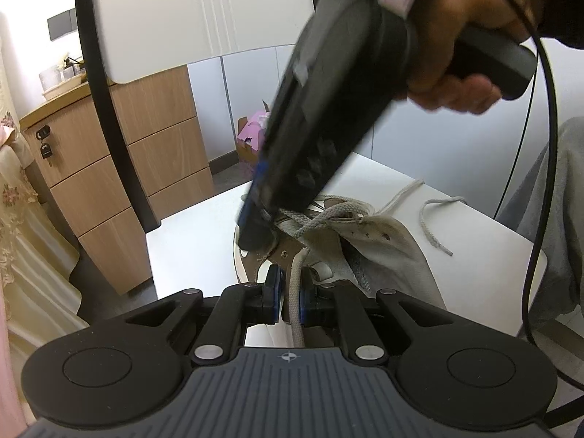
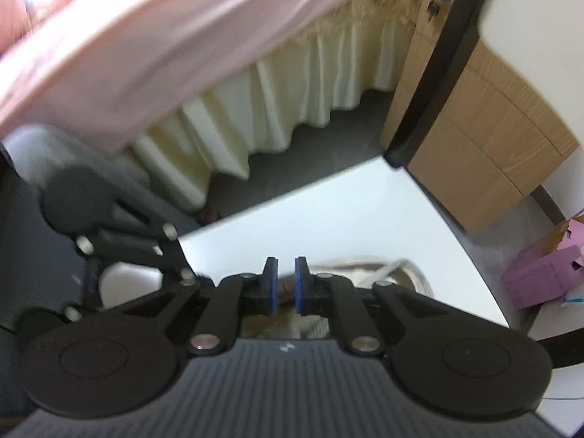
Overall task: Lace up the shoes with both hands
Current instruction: 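Open the right gripper and lift it off the lace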
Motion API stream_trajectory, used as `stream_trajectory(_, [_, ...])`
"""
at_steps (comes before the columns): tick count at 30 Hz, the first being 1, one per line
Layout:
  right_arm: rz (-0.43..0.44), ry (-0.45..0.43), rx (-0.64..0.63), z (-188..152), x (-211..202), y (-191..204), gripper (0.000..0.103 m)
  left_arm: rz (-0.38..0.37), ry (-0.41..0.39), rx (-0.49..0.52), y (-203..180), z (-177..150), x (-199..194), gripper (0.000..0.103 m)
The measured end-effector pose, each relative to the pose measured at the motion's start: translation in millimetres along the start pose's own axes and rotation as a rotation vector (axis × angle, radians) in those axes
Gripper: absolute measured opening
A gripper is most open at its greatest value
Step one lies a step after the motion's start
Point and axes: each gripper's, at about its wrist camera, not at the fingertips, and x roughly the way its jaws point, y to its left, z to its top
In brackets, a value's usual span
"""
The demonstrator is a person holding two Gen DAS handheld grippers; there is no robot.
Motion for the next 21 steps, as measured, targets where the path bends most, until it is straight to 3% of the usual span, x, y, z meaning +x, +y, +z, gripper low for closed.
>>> stream_trajectory(3, [-0.008, 0.012, -0.016, -0.3, 2.7, 1.9, 0.002, -0.002, -0.004, 0.004, -0.1, 0.1, 0.6, 0.011])
stream_trajectory(5, [-0.017, -0.007, -0.029, -0.2, 0.8, 4.5, 0.002, -0.001, -0.005, 0.016, -1.8, -0.3, 1.0, 0.013])
stream_trajectory(14, [-0.032, -0.2, 0.111, 14.0, -29.8, -3.2, 0.001, -0.006, -0.004, 0.016, -1.3, 2.1, 3.5, 0.013])
stream_trajectory(17, [-0.023, -0.176, 0.122, 15.8, -33.5, -8.6, 0.008, -0.01, -0.004, 0.004, 0.7, 2.2, 3.4, 0.013])
stream_trajectory(19, [-0.002, -0.143, 0.156, 10.2, -30.1, -11.9, 0.022, -0.013, -0.005, -0.001, 1.3, 1.9, 3.2, 0.013])
stream_trajectory(21, [0.0, -0.108, 0.171, 2.0, -22.7, -11.7, 0.024, -0.014, -0.005, -0.003, 1.2, 1.2, 2.5, 0.013])
